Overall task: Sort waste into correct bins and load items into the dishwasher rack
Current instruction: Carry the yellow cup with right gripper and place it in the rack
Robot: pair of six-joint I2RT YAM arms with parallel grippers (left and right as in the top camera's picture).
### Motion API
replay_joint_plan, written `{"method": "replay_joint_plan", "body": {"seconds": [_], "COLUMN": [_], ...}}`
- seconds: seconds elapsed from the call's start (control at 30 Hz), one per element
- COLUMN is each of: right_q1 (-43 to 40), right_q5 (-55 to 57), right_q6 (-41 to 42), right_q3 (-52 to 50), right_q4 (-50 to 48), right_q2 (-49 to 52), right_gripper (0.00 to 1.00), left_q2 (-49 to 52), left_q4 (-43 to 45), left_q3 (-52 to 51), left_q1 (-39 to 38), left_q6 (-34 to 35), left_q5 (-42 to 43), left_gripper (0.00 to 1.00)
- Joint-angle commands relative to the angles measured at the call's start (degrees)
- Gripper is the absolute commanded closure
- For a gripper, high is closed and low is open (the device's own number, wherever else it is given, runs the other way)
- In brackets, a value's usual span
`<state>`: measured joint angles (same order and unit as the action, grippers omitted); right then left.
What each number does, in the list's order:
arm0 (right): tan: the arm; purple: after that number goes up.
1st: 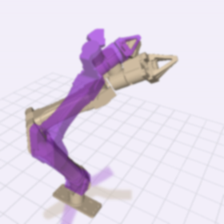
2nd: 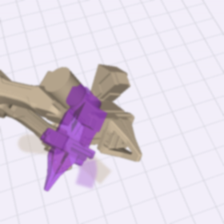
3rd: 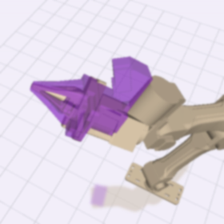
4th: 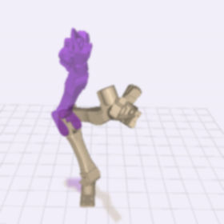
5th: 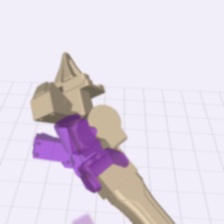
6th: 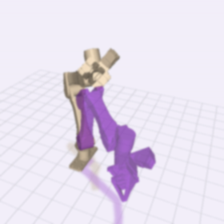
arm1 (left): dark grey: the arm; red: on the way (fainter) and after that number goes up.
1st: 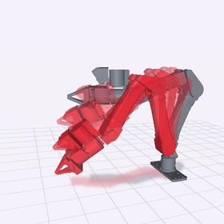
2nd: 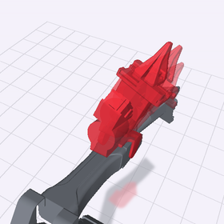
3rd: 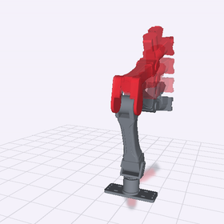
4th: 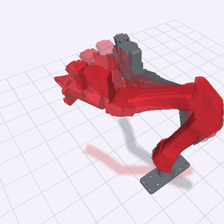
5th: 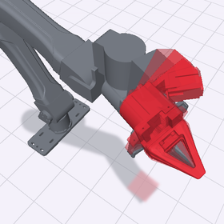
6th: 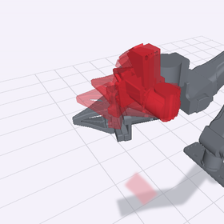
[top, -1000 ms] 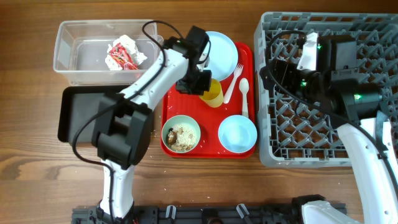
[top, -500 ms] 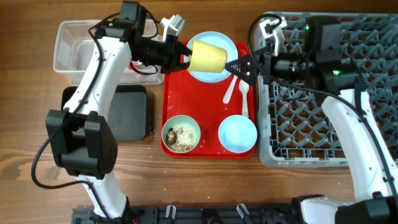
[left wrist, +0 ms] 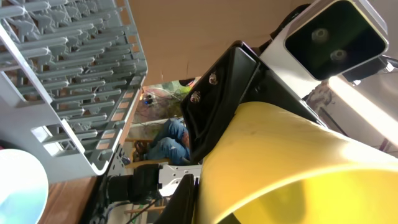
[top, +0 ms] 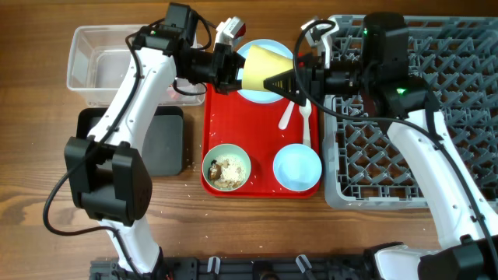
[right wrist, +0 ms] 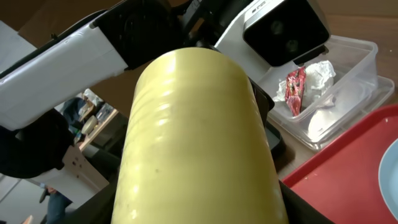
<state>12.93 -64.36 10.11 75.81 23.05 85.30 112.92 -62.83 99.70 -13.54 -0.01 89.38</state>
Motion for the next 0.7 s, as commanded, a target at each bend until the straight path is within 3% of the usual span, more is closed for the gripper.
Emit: {"method": "replay_joint_plan", "body": {"seconds": [0.0,0.1,0.27,0.47,0.53,0.67], "right_q1": [0.24,-1.46,-10.12,-19.71,-18.60,-13.27], "right_q5": [-2.14,-2.12,2.14,32.65,40.30,57.05], "right_q6": [-0.98,-0.94,-0.48,2.43,4.57,12.68], "right_q3": [0.57,0.59,0.59,1.03,1.03,1.03], "right_q4": [-0.79,-0.76,5.66,33.33,40.37,56.08], "right_q2": [0.63,0.28,-3.19,-12.76,-14.16,-13.49], "right_gripper": [0.51,0.57,0.58,0.58,0.58,0.56], "left_q2": [-0.44,-0.42,-0.42,-0.42,-0.44,-0.42], "left_q4": [-0.20,-0.20,0.59,5.18,6.49,6.47], "left_q3": [0.37,0.37,0.37,0.37,0.37,0.37], "left_q1": [-0.22,-0.24,1.18,6.97,7.82,8.13], "left_q6": [0.00,0.00,0.00,0.00,0.02,0.46], "left_q5": [0.96,0.96,-0.50,-6.69,-12.24,-31.45], "left_gripper": [0.84,0.63,0.54,0.38,0.37,0.36]}}
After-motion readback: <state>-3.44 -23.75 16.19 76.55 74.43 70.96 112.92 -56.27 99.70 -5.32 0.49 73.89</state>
